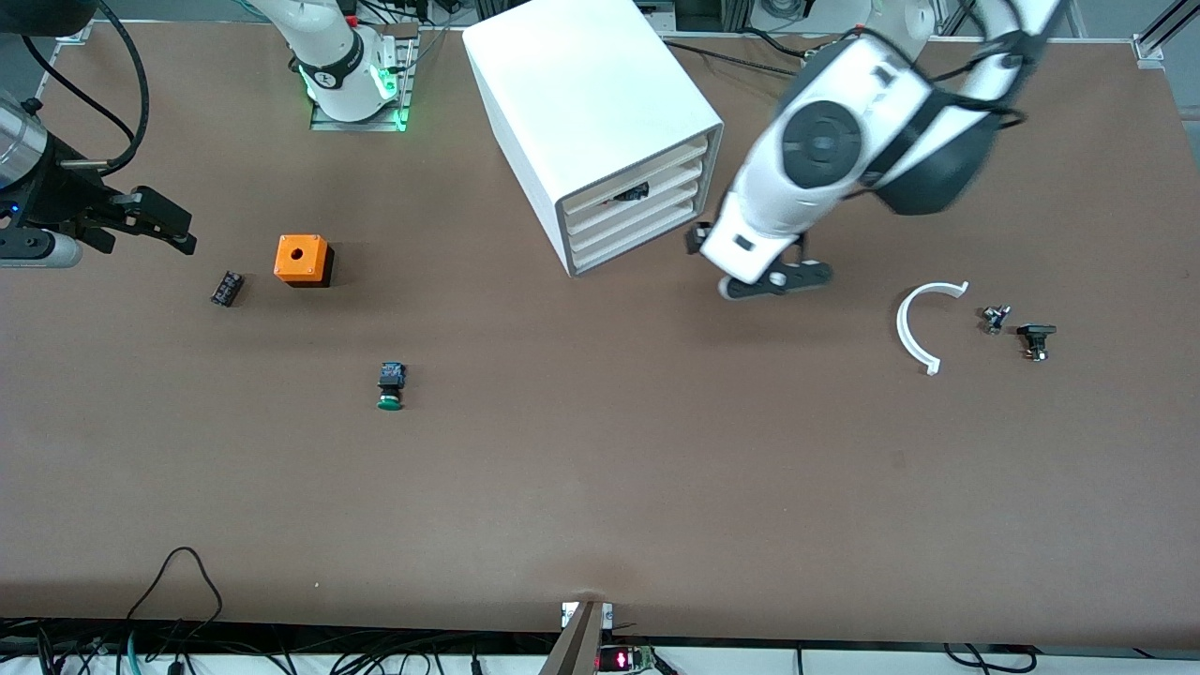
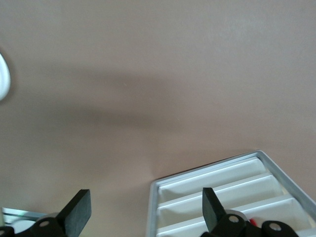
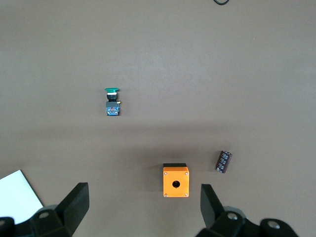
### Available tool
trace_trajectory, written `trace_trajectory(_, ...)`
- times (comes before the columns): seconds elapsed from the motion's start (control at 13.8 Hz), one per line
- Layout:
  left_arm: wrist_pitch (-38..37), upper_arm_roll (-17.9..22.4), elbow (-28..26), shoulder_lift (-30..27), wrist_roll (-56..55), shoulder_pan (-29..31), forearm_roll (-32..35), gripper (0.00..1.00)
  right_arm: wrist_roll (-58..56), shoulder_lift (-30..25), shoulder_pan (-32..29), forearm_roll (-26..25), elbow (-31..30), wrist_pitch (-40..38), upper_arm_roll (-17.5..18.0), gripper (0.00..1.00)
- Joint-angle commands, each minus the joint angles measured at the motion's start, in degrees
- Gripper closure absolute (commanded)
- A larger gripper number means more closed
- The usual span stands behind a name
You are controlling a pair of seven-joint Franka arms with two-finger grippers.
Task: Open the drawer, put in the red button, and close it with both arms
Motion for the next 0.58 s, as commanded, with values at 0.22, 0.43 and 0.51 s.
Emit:
trace_trajectory(0.22,-7.4,9.9,6.1,-3.3,25.9,4.0,0.5,0.01,-1.2,0.2,-0.6,1.1,0.9,-0.9,0.3,0.00)
trace_trajectory(0.43,-5.9,22.8,4.9,-7.0,37.4,-2.1,0.0,0.01,-1.3,0.2,-0.7,1.1,0.9,-1.0,0.3,0.00)
trace_trajectory(0.51,-3.4,25.2,2.5,-9.3,39.5,-2.5,-0.2,0.01,-1.2,0.2,-0.6,1.1,0.9,-1.0,0.3,0.00)
